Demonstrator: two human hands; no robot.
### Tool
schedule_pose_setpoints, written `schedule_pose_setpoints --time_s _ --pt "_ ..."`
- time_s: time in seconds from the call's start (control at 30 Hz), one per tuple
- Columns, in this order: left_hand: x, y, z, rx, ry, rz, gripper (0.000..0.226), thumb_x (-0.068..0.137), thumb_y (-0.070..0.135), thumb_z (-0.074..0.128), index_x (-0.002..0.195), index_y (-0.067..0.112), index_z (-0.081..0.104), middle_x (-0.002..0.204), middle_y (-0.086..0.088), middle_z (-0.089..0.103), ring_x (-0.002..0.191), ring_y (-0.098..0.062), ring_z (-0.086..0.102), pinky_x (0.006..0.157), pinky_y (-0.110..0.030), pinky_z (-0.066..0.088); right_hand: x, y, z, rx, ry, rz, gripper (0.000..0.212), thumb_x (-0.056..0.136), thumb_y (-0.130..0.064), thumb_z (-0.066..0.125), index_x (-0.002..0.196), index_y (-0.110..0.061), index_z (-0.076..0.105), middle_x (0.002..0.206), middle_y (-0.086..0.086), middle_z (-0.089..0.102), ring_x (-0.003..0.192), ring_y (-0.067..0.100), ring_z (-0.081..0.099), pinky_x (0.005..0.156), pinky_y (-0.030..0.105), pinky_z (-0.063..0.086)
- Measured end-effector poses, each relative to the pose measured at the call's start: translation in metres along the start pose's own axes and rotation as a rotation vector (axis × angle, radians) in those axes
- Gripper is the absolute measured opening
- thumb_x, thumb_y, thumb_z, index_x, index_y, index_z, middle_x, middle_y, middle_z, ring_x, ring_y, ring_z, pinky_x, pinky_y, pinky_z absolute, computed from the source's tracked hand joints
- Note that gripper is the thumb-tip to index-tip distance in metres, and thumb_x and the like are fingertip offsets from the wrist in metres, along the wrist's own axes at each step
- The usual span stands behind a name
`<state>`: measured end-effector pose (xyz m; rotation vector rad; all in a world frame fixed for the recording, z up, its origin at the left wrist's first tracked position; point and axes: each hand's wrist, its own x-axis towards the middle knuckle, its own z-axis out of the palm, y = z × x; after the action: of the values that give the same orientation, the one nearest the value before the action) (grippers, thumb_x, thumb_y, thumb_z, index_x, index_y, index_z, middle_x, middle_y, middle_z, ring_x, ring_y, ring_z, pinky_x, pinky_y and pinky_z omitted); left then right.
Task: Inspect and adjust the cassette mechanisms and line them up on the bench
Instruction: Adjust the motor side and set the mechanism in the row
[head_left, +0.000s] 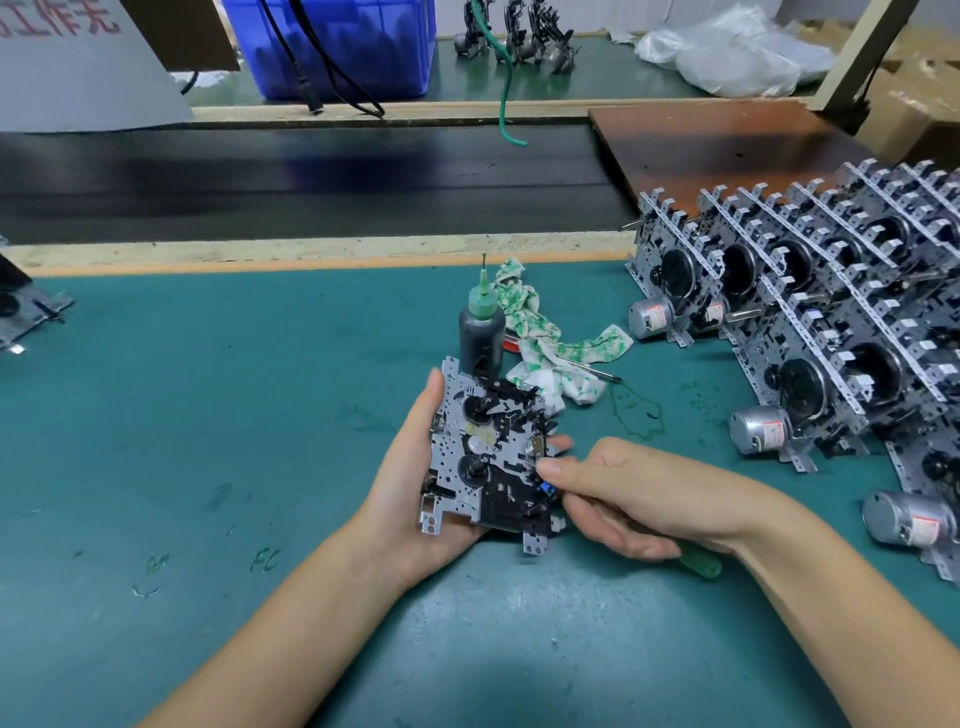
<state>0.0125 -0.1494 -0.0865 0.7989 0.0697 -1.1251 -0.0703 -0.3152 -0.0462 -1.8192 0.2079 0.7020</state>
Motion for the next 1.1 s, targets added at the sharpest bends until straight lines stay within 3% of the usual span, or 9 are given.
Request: schedule_pose_setpoints --time_s 0.43,0.57,0.67,0.83,0.93,1.0,1.1 --pt "-0.002 0.000 0.002 -0.022 -0.016 0.005 0.072 0.090 0.065 0.032 0.108 0.008 0.072 0.119 -0.023 0.064 0.106 -0.031 0.065 0.085 -0.042 0.056 -0.001 0.002 0.001 -0.062 0.058 -0.055 0.065 0.096 -0.048 0.037 0.037 -0.021 0.041 0.027 -0.003 0.031 0.025 0.009 0.024 0.039 0.021 0.025" --pt "-0.006 0.000 0.002 -0.081 -0.047 0.000 0.081 0.087 0.070 0.031 0.122 0.003 0.062 0.132 -0.025 0.055 0.120 -0.035 0.056 0.102 -0.049 0.043 -0.005 0.007 -0.007 0.175 0.145 -0.157 0.060 0.091 -0.051 0.042 0.040 -0.020 0.046 0.028 -0.003 0.028 0.025 0.010 0.019 0.037 0.015 0.023" --pt "-0.008 -0.001 0.003 -0.165 -0.112 -0.020 0.092 0.082 0.074 0.036 0.128 -0.004 0.054 0.137 -0.032 0.045 0.124 -0.045 0.048 0.109 -0.055 0.030 -0.006 0.010 -0.019 0.403 0.292 -0.277 0.042 0.079 -0.050 0.052 0.054 -0.017 0.055 0.033 -0.003 0.031 0.025 0.007 0.016 0.035 0.010 0.018" --pt "-0.011 -0.003 0.008 -0.208 -0.199 -0.032 0.094 0.085 0.073 0.037 0.141 -0.003 0.039 0.147 -0.027 0.035 0.134 -0.041 0.038 0.116 -0.052 0.017 0.003 0.010 -0.010 0.305 0.347 -0.301 0.030 0.067 -0.039 0.068 0.073 -0.013 0.056 0.040 -0.002 0.037 0.027 0.004 0.021 0.030 0.011 0.016" --pt "-0.010 -0.002 0.005 -0.172 -0.205 -0.034 0.091 0.084 0.073 0.036 0.137 -0.001 0.045 0.145 -0.023 0.040 0.133 -0.037 0.041 0.116 -0.051 0.020 0.006 0.009 -0.006 0.277 0.351 -0.322 0.024 0.070 -0.029 0.069 0.076 -0.011 0.054 0.039 -0.006 0.035 0.028 0.002 0.023 0.030 0.011 0.018" --pt "-0.009 -0.001 0.001 -0.117 -0.196 -0.054 0.091 0.082 0.076 0.034 0.133 0.002 0.052 0.141 -0.024 0.045 0.130 -0.040 0.044 0.111 -0.055 0.030 0.007 0.010 -0.009 0.289 0.386 -0.316 0.019 0.079 -0.028 0.066 0.081 -0.013 0.054 0.044 -0.004 0.037 0.030 0.003 0.023 0.030 0.012 0.019" --pt "-0.008 0.004 -0.003 -0.095 -0.149 -0.093 0.087 0.082 0.074 0.036 0.127 0.003 0.058 0.136 -0.028 0.048 0.124 -0.046 0.048 0.104 -0.055 0.039 0.007 0.015 -0.014 0.082 0.602 -0.332 0.020 0.096 -0.030 0.048 0.083 -0.021 0.060 0.051 -0.004 0.042 0.036 0.003 0.032 0.040 0.012 0.027"
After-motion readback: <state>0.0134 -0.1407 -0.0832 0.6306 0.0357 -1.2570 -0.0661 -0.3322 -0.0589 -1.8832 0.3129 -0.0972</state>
